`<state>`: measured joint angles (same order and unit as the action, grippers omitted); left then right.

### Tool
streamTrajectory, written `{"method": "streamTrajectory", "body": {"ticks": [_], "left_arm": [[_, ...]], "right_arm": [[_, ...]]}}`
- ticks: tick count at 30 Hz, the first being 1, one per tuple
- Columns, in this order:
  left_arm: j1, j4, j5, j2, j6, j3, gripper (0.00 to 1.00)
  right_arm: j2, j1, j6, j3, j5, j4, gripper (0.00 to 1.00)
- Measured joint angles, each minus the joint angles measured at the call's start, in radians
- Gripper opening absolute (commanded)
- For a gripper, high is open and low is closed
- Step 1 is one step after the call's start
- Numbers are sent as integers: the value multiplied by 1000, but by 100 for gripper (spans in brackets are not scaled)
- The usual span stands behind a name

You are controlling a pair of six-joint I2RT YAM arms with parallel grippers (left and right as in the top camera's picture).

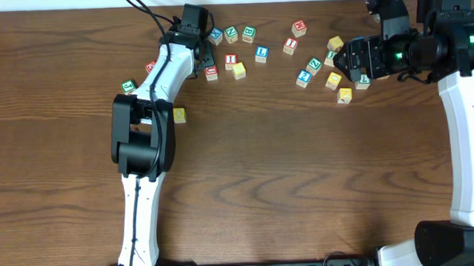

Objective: Spell out CORL
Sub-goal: 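Lower the left gripper and grasp the yellow C block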

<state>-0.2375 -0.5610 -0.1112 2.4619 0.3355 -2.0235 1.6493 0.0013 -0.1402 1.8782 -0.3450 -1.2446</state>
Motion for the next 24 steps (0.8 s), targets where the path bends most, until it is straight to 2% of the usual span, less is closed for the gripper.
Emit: {"method": "streamTrajectory", "body": {"ticks": [3,5,18,24], "left_arm": [[0,15,0,0,-1,0,45],[0,17,-1,0,-1,0,39],[0,14,0,0,-11,0,31],[0,12,0,-1,-18,0,31]], "right_arm": [[0,0,0,-5,0,0,98],[0,0,0,-7,0,0,99],[0,0,0,-8,0,3,99],[0,0,0,-8,0,6,99]]}}
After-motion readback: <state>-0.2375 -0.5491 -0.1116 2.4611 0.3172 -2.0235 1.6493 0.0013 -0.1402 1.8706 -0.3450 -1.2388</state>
